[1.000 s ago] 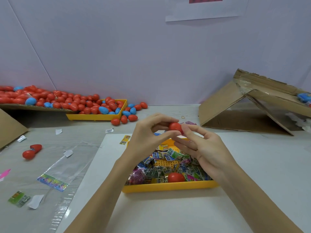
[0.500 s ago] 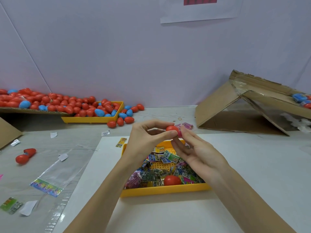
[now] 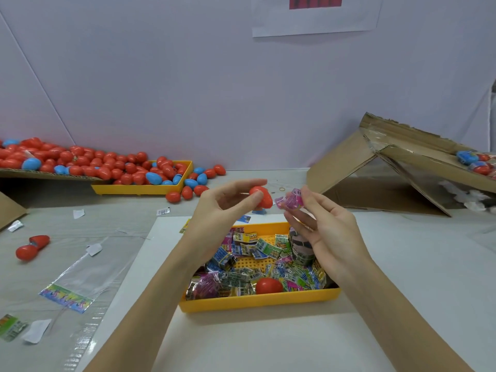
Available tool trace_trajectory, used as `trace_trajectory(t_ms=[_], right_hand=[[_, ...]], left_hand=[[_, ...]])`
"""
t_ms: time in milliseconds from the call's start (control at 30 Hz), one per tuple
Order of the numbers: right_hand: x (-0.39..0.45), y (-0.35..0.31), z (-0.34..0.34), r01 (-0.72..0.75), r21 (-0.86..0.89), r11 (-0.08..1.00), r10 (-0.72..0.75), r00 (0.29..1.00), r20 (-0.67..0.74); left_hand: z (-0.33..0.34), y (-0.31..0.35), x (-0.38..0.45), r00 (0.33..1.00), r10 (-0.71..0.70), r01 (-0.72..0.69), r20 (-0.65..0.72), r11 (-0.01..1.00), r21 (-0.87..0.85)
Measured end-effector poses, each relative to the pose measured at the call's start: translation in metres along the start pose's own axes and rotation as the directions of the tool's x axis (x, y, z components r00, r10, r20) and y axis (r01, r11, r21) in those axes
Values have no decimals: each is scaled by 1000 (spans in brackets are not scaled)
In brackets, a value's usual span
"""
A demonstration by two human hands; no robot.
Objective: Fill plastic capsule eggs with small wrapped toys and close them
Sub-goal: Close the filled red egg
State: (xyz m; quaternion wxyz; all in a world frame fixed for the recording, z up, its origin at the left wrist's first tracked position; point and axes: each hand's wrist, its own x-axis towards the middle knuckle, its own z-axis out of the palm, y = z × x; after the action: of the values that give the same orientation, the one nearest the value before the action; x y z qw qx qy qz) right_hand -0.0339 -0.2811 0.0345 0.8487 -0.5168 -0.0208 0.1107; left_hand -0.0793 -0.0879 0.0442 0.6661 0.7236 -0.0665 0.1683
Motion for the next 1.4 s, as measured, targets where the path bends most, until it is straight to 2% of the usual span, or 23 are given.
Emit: trace_trajectory(t_ms=[67, 167, 700, 933, 1100, 1400], right_hand=[[1, 1, 0, 4, -55, 998, -3, 1000, 23], [0, 3, 1, 29, -155, 987, -28, 1000, 7], [-11, 4, 9, 272, -413, 869, -271, 961, 61], [-11, 7, 10, 312, -429, 848, -316, 947, 64], [-11, 7, 9, 238, -407, 882, -261, 965, -3], [-13, 9, 12, 232, -404, 885, -270, 962, -39]], left_hand=[[6, 0, -2, 997, 21, -25, 76, 998, 54], [10, 2, -3, 993, 38, -46, 108, 996, 72], [14, 5, -5, 992, 62, -83, 112, 978, 190], [13, 3, -4, 990, 70, -99, 119, 962, 254], [13, 3, -4, 991, 70, -96, 111, 961, 258], [13, 1, -3, 987, 107, -137, 119, 949, 283]])
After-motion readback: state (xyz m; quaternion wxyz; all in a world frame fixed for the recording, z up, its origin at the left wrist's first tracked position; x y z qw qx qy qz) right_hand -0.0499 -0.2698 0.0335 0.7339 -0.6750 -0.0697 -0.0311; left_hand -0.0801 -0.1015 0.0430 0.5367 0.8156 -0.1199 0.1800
